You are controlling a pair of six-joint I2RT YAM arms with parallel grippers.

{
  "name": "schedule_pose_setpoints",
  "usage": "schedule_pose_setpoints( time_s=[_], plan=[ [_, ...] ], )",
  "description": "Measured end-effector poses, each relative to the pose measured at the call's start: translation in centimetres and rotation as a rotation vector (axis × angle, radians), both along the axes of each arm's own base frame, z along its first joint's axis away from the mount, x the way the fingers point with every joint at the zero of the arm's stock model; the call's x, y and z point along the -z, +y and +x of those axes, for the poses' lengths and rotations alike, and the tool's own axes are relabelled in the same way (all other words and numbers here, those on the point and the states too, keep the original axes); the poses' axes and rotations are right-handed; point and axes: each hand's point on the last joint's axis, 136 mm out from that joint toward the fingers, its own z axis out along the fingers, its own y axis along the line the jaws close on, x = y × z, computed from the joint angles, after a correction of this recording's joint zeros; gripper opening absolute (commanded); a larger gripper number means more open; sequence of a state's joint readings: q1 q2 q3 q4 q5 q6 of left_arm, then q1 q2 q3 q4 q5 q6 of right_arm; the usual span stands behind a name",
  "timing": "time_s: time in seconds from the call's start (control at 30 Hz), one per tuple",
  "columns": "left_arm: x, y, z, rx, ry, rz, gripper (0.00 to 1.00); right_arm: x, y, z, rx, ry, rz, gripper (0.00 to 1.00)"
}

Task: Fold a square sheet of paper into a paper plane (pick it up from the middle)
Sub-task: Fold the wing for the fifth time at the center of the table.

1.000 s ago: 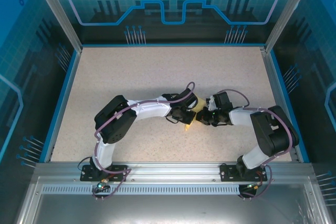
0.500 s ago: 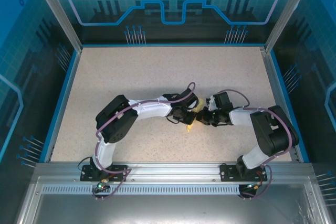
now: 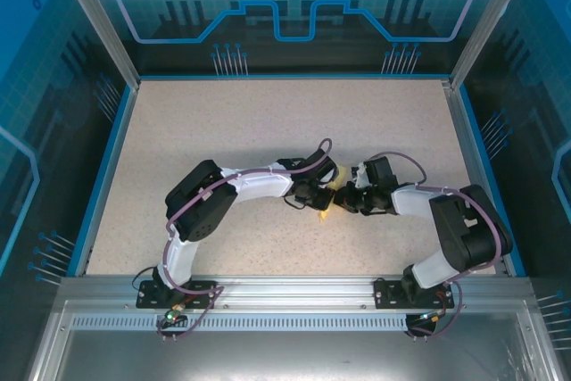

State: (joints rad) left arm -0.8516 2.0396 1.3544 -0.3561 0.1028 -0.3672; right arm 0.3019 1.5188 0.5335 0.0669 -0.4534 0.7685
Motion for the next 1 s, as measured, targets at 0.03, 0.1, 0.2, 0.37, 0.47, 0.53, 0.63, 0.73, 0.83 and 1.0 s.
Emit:
schedule_pose_setpoints(
  time_s=[0.03,0.1,0.2,0.37,0.47,0.53,0.63,0.73,0.83,1.0],
  plan=[
    [0.0,0.0,0.1,-0.002,0.000,-0.001,0.04,-0.1,0.0,0.0,0.000,-0.004,0.001,0.10],
    [0.0,0.1,0.2,-0.004,-0.001,-0.002,0.03,-0.4,0.0,-0.1,-0.001,-0.008,0.002,0.11],
    [0.0,0.1,0.2,-0.004,-0.002,-0.002,0.04,-0.7,0.0,-0.2,-0.001,-0.015,0.005,0.11],
    [0.0,0.0,0.2,-0.003,0.001,-0.005,0.04,-0.7,0.0,-0.2,-0.002,-0.013,0.008,0.11],
    [-0.1,0.0,0.1,-0.001,0.003,-0.007,0.04,0.1,0.0,-0.3,-0.002,0.008,0.003,0.11],
    [-0.1,0.0,0.1,0.000,0.004,-0.010,0.04,0.8,0.0,-0.4,-0.004,0.027,0.000,0.11],
    [-0.1,-0.1,0.1,0.000,0.004,-0.012,0.04,1.0,0.1,-0.4,-0.008,0.037,0.007,0.10],
    [-0.1,-0.1,0.1,0.000,0.004,-0.013,0.04,1.0,0.2,-0.4,-0.011,0.040,0.012,0.10],
    [-0.2,-0.2,0.1,-0.002,0.008,-0.022,0.04,1.0,0.2,-0.4,-0.012,0.044,0.013,0.09],
    [-0.3,-0.4,0.2,-0.017,0.018,-0.038,0.04,1.1,0.3,-0.4,-0.013,0.047,0.020,0.08]
  ],
)
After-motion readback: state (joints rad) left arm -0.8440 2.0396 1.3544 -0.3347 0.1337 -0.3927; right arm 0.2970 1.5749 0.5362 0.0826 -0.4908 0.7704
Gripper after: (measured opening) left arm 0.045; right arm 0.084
